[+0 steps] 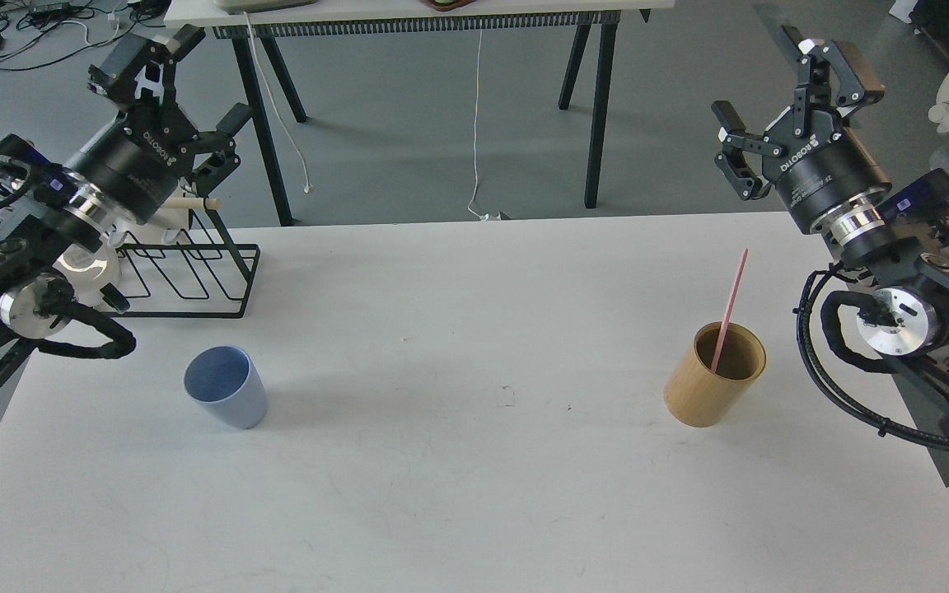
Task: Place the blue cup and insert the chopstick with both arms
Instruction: 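Lower the left gripper toward the light blue cup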
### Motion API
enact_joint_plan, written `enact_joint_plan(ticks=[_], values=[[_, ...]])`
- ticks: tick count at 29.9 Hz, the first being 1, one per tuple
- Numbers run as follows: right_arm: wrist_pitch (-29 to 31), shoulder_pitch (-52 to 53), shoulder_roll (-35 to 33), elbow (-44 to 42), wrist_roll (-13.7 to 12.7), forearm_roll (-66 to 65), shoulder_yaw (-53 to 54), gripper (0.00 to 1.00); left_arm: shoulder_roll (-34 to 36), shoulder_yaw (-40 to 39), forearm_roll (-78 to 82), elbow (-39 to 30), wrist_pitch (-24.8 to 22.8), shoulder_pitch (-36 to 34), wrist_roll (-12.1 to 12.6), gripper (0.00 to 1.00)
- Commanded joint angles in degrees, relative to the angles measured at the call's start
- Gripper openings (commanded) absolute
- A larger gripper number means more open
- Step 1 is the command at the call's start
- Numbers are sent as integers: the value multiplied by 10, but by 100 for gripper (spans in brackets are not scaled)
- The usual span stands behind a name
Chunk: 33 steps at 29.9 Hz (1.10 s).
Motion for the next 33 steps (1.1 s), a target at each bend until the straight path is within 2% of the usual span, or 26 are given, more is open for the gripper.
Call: enact_joint_plan(ticks=[1, 10, 14, 20, 24, 27, 30, 33], values=[[0, 0, 1, 0, 0, 0, -1, 94, 6, -2, -2, 0, 7, 2, 0, 100], [-2, 0, 6, 0, 0, 0, 0, 94, 6, -1, 0, 35, -21, 5, 0, 100], [-3, 0, 6, 0, 0, 0, 6, 94, 0, -5, 0, 30, -81, -5, 0, 100], [-2, 0, -4, 0, 0, -1, 8, 95, 10, -15, 5, 14, -82, -41, 0, 100], [-2, 0, -22, 0, 0, -2, 8, 96, 56, -1, 39, -13, -82, -67, 0, 100], [-2, 0, -34, -1, 0, -3, 9, 96, 107, 35, 144, -43, -82, -91, 0, 100], [-2, 0, -42, -2, 0, -3, 9, 96, 148, 103, 246, -77, -81, -125, 0, 100], [-1, 0, -44, -11, 0, -3, 9, 96, 201, 177, 368, -117, -45, -144, 0, 100]])
